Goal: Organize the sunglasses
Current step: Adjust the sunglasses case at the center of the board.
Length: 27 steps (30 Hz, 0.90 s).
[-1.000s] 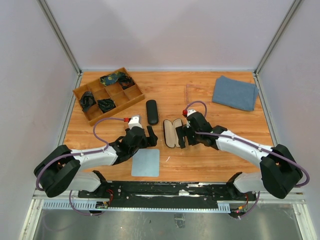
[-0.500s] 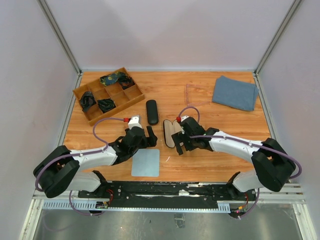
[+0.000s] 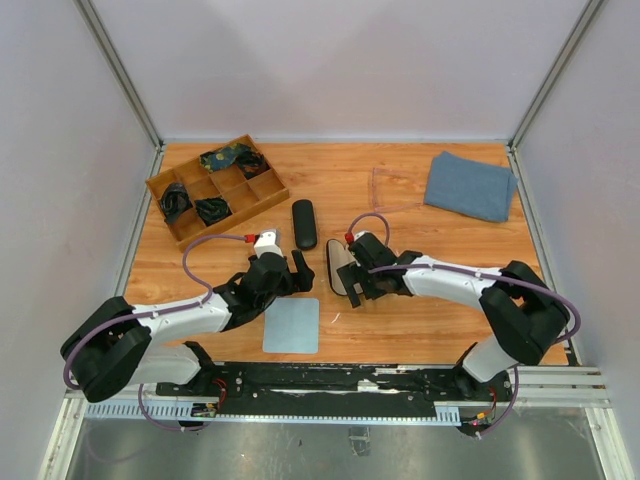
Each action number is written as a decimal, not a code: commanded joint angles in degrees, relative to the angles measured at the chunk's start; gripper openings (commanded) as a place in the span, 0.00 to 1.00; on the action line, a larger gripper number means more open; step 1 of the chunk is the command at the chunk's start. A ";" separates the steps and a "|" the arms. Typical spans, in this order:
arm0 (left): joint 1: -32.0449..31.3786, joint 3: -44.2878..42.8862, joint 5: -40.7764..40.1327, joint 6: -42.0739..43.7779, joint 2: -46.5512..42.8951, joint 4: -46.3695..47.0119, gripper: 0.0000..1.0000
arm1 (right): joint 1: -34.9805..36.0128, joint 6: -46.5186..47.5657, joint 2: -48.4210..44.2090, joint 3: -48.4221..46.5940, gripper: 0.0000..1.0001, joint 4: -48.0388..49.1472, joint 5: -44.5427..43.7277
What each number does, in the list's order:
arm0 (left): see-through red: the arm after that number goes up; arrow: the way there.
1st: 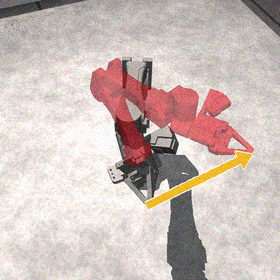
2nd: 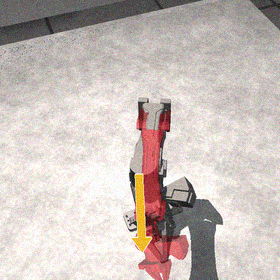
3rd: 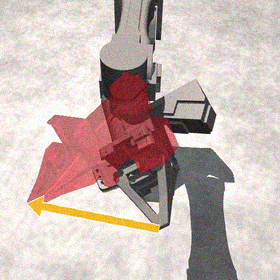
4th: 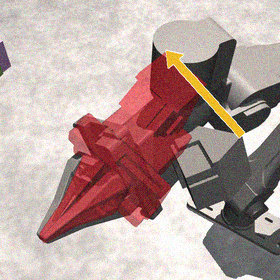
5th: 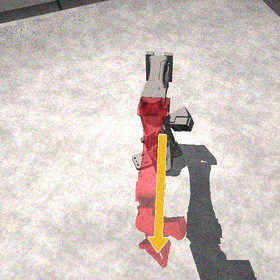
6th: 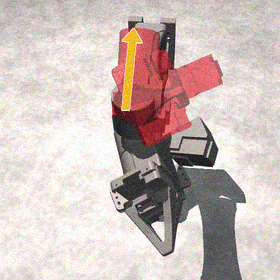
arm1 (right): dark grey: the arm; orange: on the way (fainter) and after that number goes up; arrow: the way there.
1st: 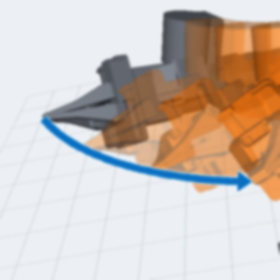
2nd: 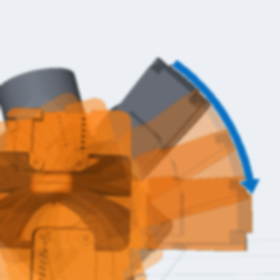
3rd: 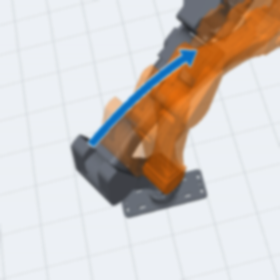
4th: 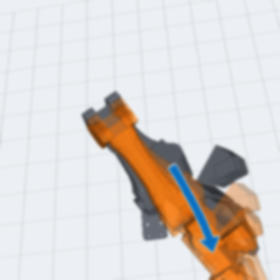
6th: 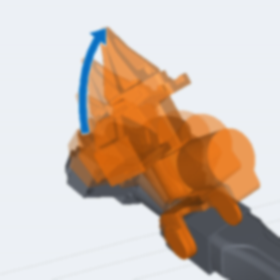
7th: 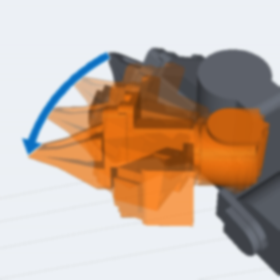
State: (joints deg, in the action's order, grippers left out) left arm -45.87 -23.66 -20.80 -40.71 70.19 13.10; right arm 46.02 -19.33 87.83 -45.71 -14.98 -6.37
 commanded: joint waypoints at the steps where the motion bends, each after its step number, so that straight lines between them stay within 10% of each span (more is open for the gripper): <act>1: 0.14 -0.73 -1.13 0.85 -0.85 -0.10 0.92 | 0.70 -1.73 2.16 -2.60 0.98 -2.64 -5.36; 27: 0.08 0.09 -0.22 0.00 -0.46 1.24 0.92 | -9.70 1.02 -5.50 -1.16 0.98 -5.95 -9.26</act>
State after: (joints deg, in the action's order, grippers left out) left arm -45.87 -23.66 -20.75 -40.75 70.19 13.13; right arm 38.52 -18.65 85.21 -47.70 -18.28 -13.02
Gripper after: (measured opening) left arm 0.924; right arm 0.984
